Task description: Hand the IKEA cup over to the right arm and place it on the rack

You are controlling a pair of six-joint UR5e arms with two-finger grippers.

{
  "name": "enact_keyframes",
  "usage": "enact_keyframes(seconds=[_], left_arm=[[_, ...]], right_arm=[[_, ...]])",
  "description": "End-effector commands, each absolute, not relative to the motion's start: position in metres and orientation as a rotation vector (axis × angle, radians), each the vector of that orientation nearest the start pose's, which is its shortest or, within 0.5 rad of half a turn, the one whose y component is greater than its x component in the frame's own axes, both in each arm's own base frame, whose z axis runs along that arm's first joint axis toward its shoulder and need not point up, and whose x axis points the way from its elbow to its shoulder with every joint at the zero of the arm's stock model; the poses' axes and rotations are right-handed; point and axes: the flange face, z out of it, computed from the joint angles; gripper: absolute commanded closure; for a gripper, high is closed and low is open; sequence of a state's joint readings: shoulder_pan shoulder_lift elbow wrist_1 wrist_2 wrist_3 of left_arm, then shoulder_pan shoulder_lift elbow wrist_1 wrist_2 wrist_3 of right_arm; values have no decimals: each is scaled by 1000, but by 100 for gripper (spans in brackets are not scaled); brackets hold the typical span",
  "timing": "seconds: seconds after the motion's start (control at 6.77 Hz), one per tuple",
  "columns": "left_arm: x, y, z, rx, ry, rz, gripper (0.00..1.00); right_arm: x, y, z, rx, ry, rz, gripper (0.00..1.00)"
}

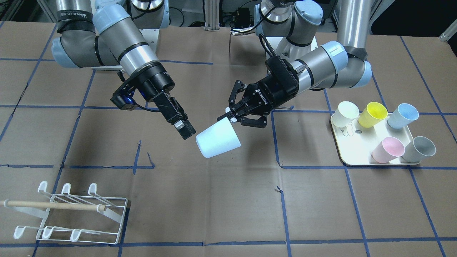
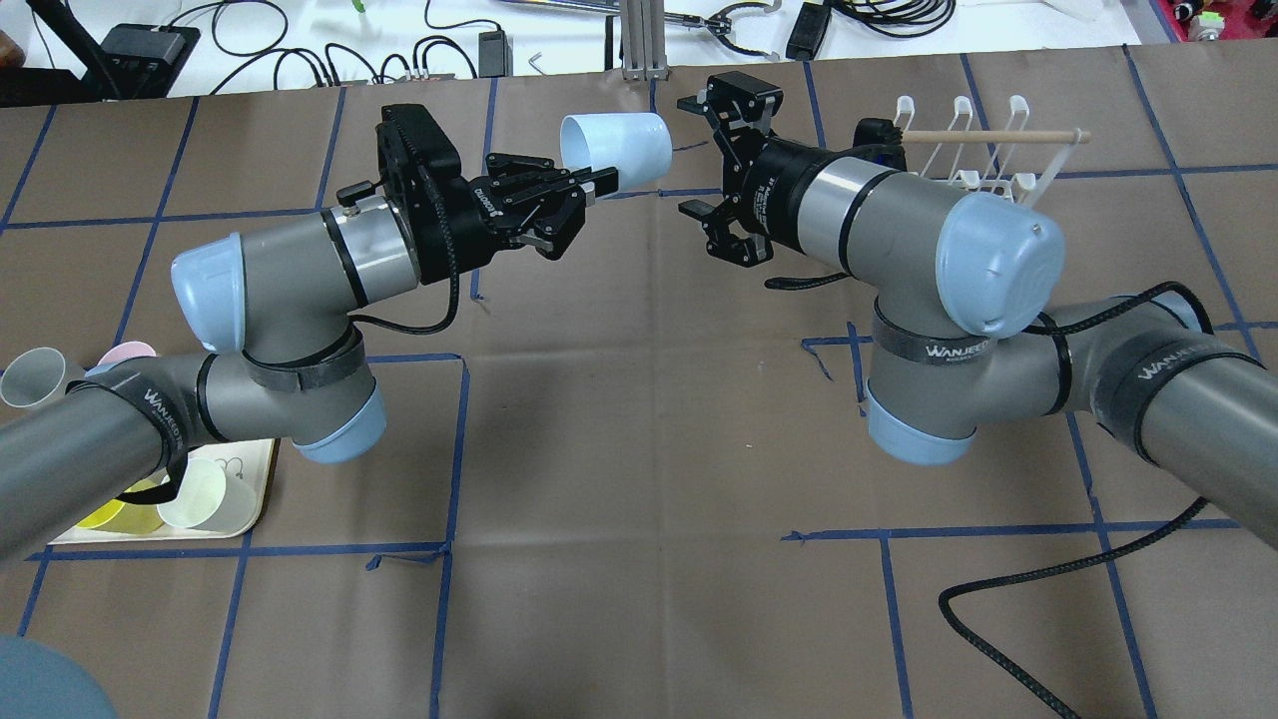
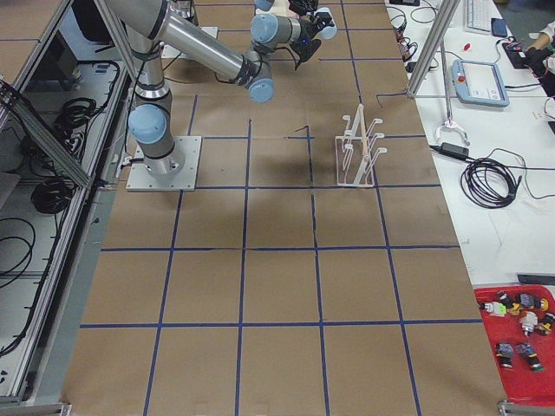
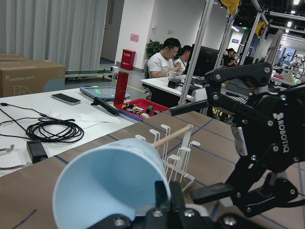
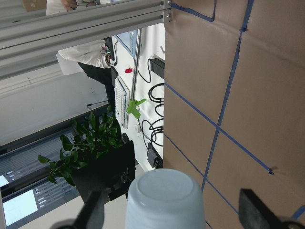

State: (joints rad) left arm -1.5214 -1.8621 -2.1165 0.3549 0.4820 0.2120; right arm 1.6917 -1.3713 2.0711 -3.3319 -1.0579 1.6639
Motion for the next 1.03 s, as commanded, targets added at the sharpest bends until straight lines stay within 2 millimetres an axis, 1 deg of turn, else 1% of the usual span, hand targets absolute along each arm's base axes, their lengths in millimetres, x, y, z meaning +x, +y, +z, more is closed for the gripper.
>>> enact_keyframes(seconds=[0.0, 0.15, 0.59, 0.89], left_arm=[[-201, -481, 346, -839, -1802, 1266, 100], [-201, -481, 346, -839, -1802, 1266, 100], [-201, -481, 346, -839, -1802, 1266, 100], [-201, -481, 346, -839, -1802, 1266, 100]], right_arm=[[255, -500, 373, 1155, 1650, -322, 0], [262, -503, 374, 1159, 1646, -326, 0], [266, -505, 367, 1161, 1654, -315, 0], [274, -504, 364, 1155, 1665, -304, 0]])
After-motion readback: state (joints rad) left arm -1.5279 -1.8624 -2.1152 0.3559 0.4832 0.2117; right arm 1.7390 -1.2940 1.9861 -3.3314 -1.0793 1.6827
